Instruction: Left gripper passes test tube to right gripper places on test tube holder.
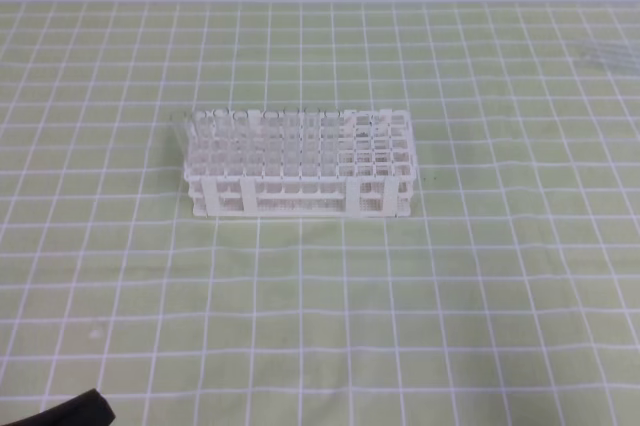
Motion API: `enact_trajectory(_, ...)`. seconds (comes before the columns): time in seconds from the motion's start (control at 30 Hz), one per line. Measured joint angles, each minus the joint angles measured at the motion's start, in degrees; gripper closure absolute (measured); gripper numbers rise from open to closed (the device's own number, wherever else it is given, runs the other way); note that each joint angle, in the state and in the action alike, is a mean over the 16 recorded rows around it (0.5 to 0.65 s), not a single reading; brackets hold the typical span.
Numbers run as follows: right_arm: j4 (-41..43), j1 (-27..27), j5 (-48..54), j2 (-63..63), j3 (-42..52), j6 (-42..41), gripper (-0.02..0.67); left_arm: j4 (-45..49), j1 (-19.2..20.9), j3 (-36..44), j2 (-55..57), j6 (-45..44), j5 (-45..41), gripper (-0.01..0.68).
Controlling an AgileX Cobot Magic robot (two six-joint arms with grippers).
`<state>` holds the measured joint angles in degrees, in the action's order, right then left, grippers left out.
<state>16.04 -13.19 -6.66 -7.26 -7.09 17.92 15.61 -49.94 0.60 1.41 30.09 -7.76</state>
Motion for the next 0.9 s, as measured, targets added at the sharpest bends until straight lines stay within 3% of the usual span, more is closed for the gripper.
enact_trajectory(0.33, -3.4, 3.7, 2.2, 8.2, 6.3, -0.4, 0.664, 0.1, 0.0, 0.0, 0.0, 0.0, 0.0, 0.675)
enact_trajectory(0.9, -22.2, 3.7, 20.0, 8.2, 7.1, -21.0, 0.664, 0.1, 0.0, 0.0, 0.0, 0.0, 0.0, 0.675)
